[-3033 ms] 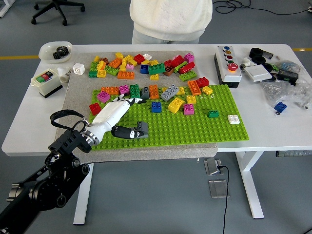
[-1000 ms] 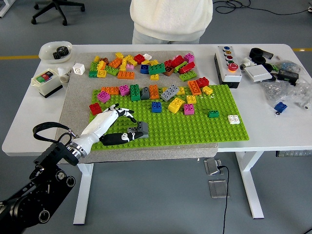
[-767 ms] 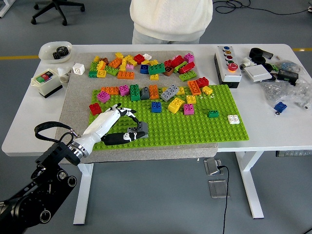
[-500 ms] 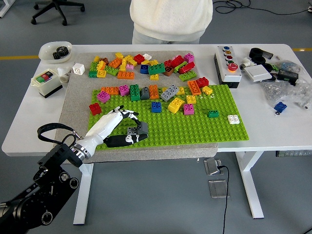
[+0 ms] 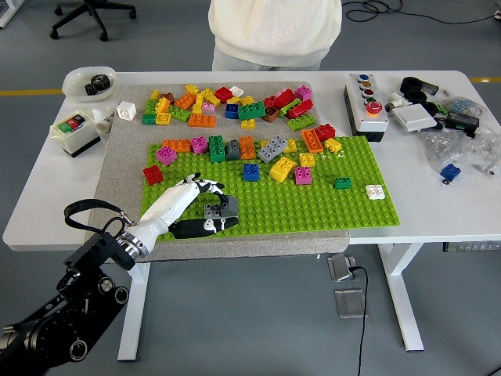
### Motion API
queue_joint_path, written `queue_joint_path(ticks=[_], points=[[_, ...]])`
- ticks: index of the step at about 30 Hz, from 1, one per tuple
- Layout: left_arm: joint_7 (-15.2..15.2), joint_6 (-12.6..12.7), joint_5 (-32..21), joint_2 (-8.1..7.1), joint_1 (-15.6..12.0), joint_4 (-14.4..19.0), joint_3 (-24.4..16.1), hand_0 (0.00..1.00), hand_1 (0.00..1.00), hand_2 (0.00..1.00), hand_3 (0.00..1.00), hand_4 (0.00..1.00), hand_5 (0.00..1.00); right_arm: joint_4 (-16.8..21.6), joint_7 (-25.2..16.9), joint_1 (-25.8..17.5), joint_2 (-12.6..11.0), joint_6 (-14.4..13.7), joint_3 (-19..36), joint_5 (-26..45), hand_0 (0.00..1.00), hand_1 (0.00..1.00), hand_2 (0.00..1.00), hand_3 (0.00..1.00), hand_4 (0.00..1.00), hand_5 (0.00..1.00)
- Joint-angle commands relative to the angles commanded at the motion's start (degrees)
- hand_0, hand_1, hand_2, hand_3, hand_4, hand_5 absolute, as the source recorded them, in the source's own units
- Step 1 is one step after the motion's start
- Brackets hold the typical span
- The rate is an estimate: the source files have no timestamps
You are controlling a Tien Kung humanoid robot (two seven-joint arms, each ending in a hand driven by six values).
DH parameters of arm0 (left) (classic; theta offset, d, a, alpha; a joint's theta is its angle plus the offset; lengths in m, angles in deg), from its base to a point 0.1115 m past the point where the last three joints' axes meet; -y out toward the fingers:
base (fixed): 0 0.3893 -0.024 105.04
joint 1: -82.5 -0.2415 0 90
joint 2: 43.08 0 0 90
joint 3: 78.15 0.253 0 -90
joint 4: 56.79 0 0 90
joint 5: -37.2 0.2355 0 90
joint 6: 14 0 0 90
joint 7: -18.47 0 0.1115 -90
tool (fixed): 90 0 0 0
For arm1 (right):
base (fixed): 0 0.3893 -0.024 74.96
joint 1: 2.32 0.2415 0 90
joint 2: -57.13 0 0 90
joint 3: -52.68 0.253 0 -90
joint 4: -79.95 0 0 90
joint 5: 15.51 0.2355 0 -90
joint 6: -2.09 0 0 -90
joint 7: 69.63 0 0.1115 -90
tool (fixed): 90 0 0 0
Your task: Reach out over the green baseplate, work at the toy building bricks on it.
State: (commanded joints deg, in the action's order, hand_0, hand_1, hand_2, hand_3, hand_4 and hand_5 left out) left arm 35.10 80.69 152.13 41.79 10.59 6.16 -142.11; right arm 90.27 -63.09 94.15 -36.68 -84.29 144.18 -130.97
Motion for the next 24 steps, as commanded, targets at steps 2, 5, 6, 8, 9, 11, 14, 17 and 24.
queue_joint_path(ticks=[2, 5, 6, 8, 9, 11, 14, 17, 24], points=[[0.0, 0.0, 0.1, 0.03, 0.0, -0.3, 0.0, 0.998, 0.873, 0.841, 0.613, 0.998, 0.857, 0.0, 0.0, 0.1, 0.0, 0.0, 0.0, 0.0, 0.737, 0.614, 0.631, 0.535, 0.761, 0.496], [0.0, 0.0, 0.1, 0.03, 0.0, -0.6, 0.0, 0.998, 0.873, 0.84, 0.613, 0.998, 0.856, 0.0, 0.0, 0.1, 0.0, 0.0, -0.1, 0.1, 0.737, 0.614, 0.632, 0.535, 0.761, 0.499], [0.0, 0.0, 0.1, 0.02, 0.0, -0.7, 0.1, 0.998, 0.873, 0.84, 0.613, 0.998, 0.856, 0.0, 0.0, 0.1, 0.0, 0.0, -0.1, 0.1, 0.737, 0.614, 0.632, 0.535, 0.761, 0.499], [0.0, 0.0, 0.1, 0.05, 0.0, -0.8, 0.2, 0.998, 0.873, 0.84, 0.613, 0.998, 0.856, 0.0, 0.0, 0.1, 0.0, 0.0, 0.0, 0.1, 0.737, 0.614, 0.632, 0.535, 0.761, 0.499], [0.0, 0.0, 0.0, 0.12, 0.0, -0.9, 0.2, 0.998, 0.873, 0.84, 0.615, 0.998, 0.853, 0.0, 0.0, 0.0, 0.0, 0.0, 0.0, 0.0, 0.737, 0.614, 0.634, 0.534, 0.76, 0.499], [-0.1, 0.0, 0.0, 0.21, 0.0, -1.0, 0.2, 0.998, 0.873, 0.84, 0.615, 0.998, 0.853, 0.0, 0.0, 0.1, 0.0, 0.0, 0.0, 0.0, 0.737, 0.614, 0.634, 0.534, 0.76, 0.499], [-0.1, 0.0, 0.0, 0.31, 0.0, -1.3, 0.5, 0.998, 0.873, 0.84, 0.615, 0.998, 0.853, 0.0, 0.0, 0.1, 0.0, 0.0, 0.0, 0.1, 0.737, 0.614, 0.634, 0.534, 0.76, 0.499], [-0.2, 0.0, 0.0, 0.45, 0.0, -1.6, 0.9, 0.998, 0.873, 0.839, 0.616, 0.998, 0.853, 0.0, 0.0, 0.2, 0.0, 0.0, -0.1, 0.1, 0.735, 0.614, 0.634, 0.534, 0.762, 0.5], [-0.2, 0.1, -0.1, 0.72, 0.4, -1.9, 1.1, 0.998, 0.872, 0.839, 0.616, 0.998, 0.851, 0.0, 0.0, 0.1, 0.0, 0.0, 0.0, 0.0, 0.737, 0.615, 0.634, 0.535, 0.762, 0.5]])
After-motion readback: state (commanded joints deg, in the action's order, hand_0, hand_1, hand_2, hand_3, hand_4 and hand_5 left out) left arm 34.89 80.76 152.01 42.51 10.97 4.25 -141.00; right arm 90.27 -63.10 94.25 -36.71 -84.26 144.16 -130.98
